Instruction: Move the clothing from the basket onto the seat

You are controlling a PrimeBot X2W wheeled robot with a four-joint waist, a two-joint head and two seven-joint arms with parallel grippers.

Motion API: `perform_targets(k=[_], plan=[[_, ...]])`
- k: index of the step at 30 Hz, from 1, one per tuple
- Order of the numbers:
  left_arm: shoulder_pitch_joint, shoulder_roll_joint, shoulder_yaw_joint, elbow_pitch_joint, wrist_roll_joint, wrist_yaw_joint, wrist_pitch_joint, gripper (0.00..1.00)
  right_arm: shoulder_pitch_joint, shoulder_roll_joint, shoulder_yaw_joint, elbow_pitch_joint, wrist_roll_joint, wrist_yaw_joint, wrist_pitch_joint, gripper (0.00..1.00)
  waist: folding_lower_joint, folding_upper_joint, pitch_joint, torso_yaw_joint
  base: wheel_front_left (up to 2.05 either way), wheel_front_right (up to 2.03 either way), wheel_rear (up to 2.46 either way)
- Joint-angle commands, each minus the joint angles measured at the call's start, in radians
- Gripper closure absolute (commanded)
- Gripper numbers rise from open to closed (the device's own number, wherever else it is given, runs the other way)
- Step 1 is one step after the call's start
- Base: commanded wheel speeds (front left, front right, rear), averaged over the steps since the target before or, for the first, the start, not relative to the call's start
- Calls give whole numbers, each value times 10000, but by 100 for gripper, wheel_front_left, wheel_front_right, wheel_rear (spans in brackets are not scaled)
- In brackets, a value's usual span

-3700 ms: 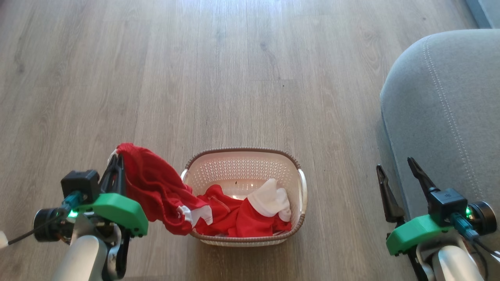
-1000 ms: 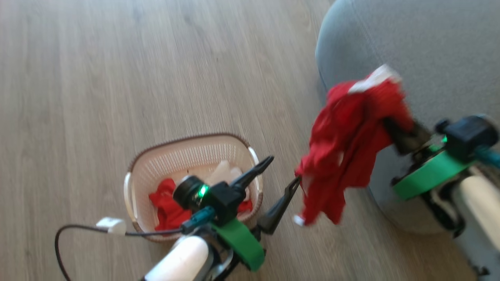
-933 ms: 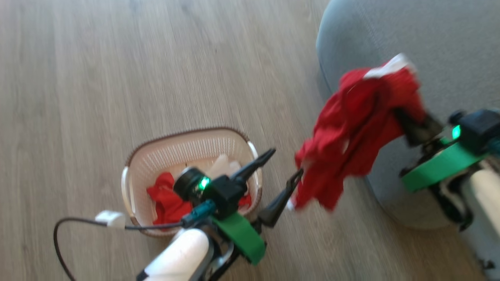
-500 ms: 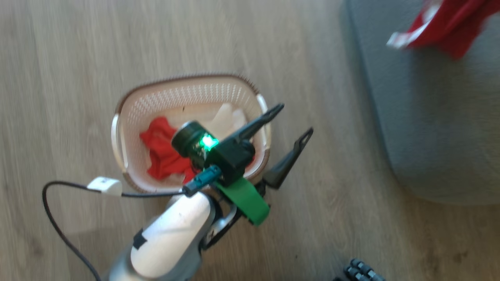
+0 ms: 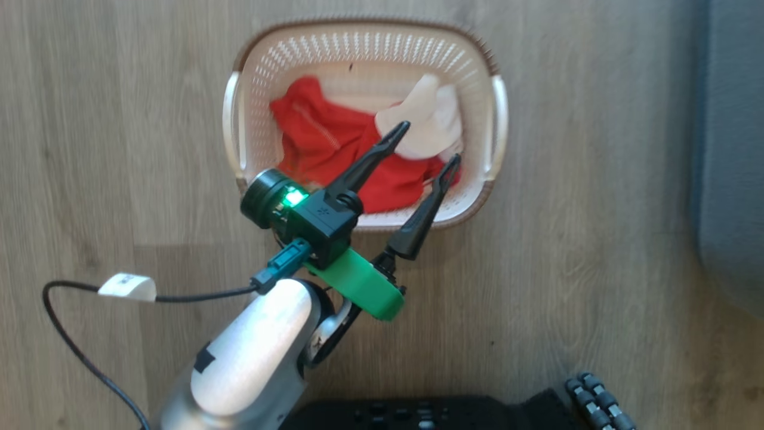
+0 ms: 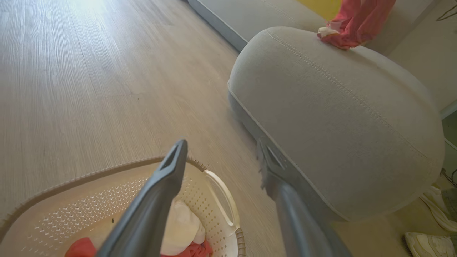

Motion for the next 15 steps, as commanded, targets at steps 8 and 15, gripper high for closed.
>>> perform_targets(k=[8, 15], plan=[[67, 537, 370, -696, 314, 218, 35, 0, 1533, 1291, -1972, 1874, -1633, -2, -1680, 100, -2, 0, 854, -202, 0, 0, 0], [87, 979, 653, -850, 249, 320, 201, 0, 1512, 2108, -1664, 2398, -2383, -2, -2553, 0, -2, 0, 181, -817, 0, 0, 0]])
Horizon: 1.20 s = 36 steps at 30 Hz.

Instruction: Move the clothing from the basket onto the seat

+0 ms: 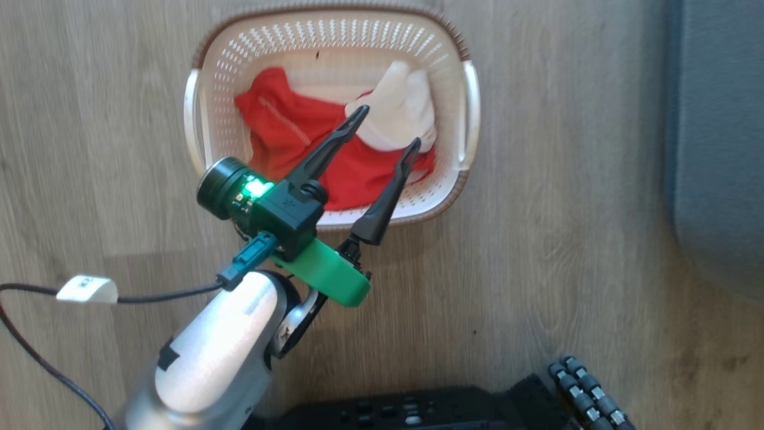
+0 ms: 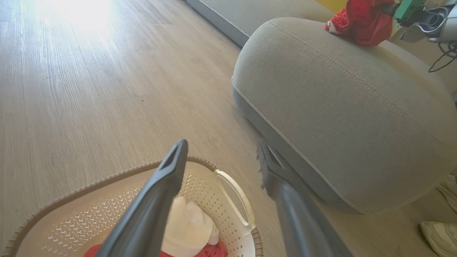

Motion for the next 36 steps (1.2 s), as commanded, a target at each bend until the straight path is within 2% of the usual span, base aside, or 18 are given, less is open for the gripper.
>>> perform_targets(k=[1, 9, 14, 15, 18, 24, 28, 36], plan=[[161, 181, 305, -326, -86, 33, -4, 0, 100, -78, 436, -197, -61, -4, -137, 0, 0, 1, -584, -304, 0, 0, 0], [806, 411, 701, 286, -556, 98, -240, 0, 2287, 1102, 3172, -244, 1588, -4, -254, 0, 0, 1, -2926, -1090, 0, 0, 0], [1448, 544, 1033, 405, -951, 217, -332, 0, 4057, 1736, 4756, -1449, 2598, -4, -280, 0, 0, 1, -4269, -1454, 0, 0, 0], [1448, 544, 1033, 405, -951, 217, -332, 0, 4057, 1736, 4756, -1449, 2598, -4, -280, 0, 0, 1, -4269, -1454, 0, 0, 0], [1852, 580, 1144, 510, -1043, 324, -384, 0, 5088, 1882, 5301, -2457, 2972, -4, -288, 0, 0, 1, -5001, -1450, 0, 0, 0], [2550, 393, 1535, 773, -1405, 497, -460, 0, 7222, 2531, 5535, -4852, 2698, -4, -282, 0, 0, 1, -6078, -940, 0, 0, 0], [2838, 379, 2029, 1128, -1478, 630, -486, 0, 8498, 3385, 5788, -6263, 2512, -4, -172, 0, 0, 1, -6484, -433, 0, 0, 0], [3465, 230, 3542, 1630, -1115, 720, -493, 0, 10444, 4305, 6335, -7440, 1568, -4, -208, 0, 0, 1, -7053, 576, 0, 0, 0]])
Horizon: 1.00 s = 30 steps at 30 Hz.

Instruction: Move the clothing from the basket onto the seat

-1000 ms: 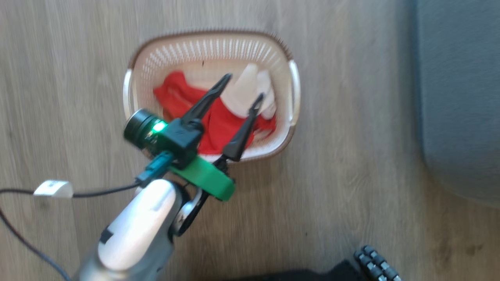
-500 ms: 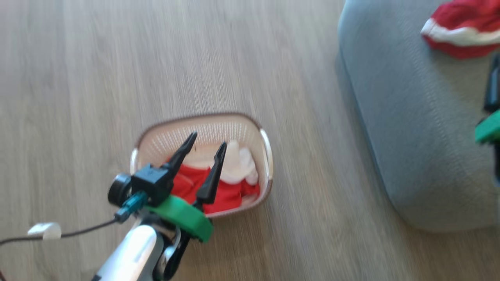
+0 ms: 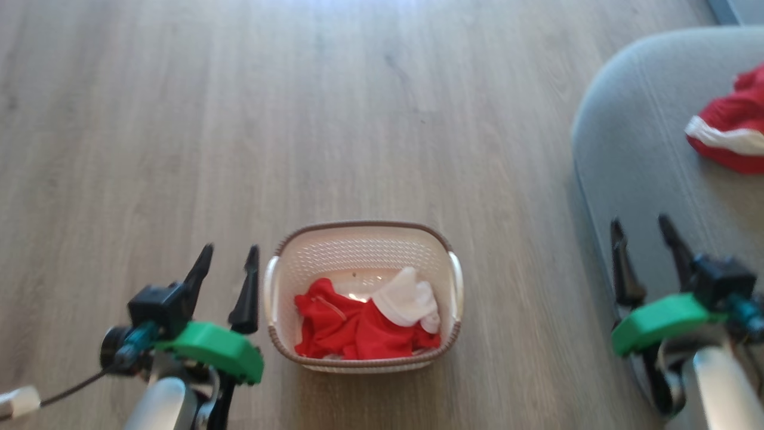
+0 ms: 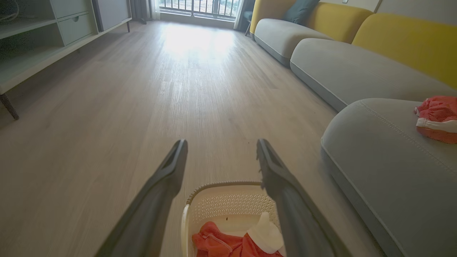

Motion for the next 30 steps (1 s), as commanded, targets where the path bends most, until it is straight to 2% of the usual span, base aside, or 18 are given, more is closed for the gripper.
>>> perform_targets(k=[1, 6, 10, 19, 30], plan=[[-149, 40, 511, -207, 93, -7, -104, 0, 33, 26, 207, -379, -147, -4, -114, 0, 2, -1, -289, 370, 0, 0, 0], [238, -170, 1263, 164, 545, -243, -105, 0, 644, 376, 410, -601, -1251, -4, -180, 0, 2, -1, -432, 630, 0, 0, 0], [449, -374, 1709, 378, 998, -432, -106, 0, 1007, 624, 576, -842, -1626, -4, -187, 0, 2, -1, -497, 699, 0, 0, 0], [445, -803, 2740, 637, 1676, -1048, -106, 0, 1141, 755, 683, -1092, -1654, -4, -190, 0, 2, -1, -387, 520, 0, 0, 0], [47, -1090, 3168, 707, 2204, -1521, -106, 0, 812, 762, 498, -1357, -1534, -4, -190, 0, 2, -1, 246, 372, 0, 0, 0]])
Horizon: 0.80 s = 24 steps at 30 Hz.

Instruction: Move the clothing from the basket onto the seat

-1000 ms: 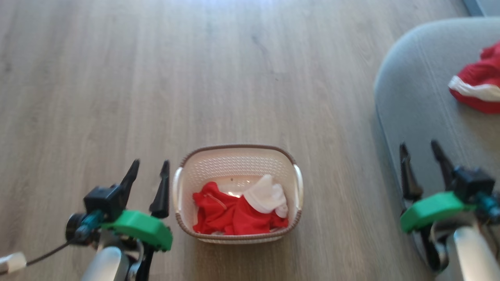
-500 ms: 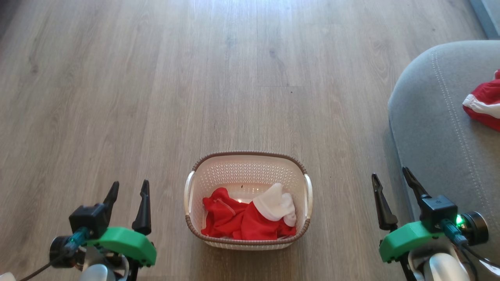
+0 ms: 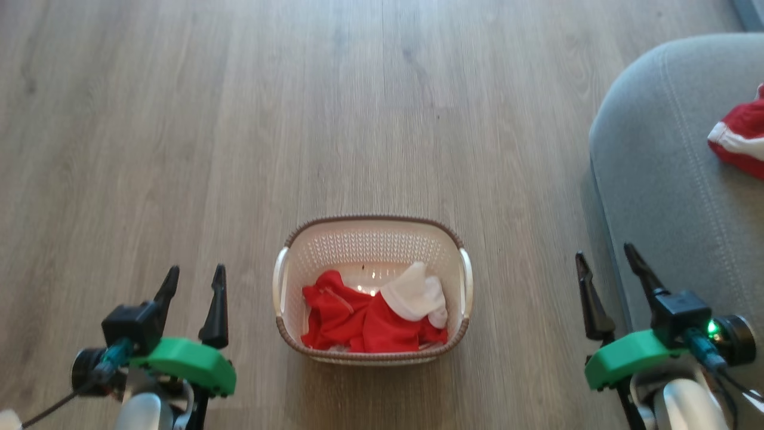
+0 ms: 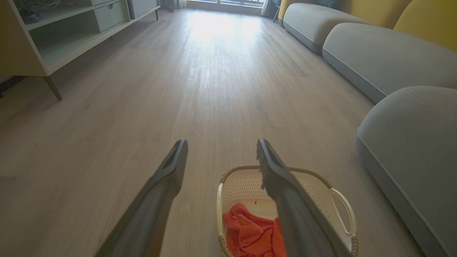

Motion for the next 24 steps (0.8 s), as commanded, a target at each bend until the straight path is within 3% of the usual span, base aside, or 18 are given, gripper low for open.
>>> perform_targets(k=[1, 8, 13, 17, 24], plan=[[-635, 13, 312, -316, 143, -56, -101, 0, -513, 9, 155, -421, 76, -4, -133, 0, 1, 0, 301, -42, 0, 0, 0], [-2056, -184, -294, -507, 481, -300, -101, 0, -1543, 9, -335, -1291, 222, -4, -133, 0, 1, 0, 2681, -192, 0, 0, 0], [-3856, -261, -1043, 178, 834, -443, -101, 0, -2476, 10, -636, -1842, 356, -4, -133, 0, 1, 0, 4654, -398, 0, 0, 0], [-5426, -287, -1666, 1407, 1241, -507, -71, 0, -3102, 10, -785, -2241, 499, -4, -133, 0, 1, 0, 5970, -657, 0, 0, 0], [-7749, -323, -2502, 4231, 1770, -561, 751, 0, -3555, 10, -686, -2638, 711, -4, -133, 0, 1, 0, 7345, -1270, 0, 0, 0]])
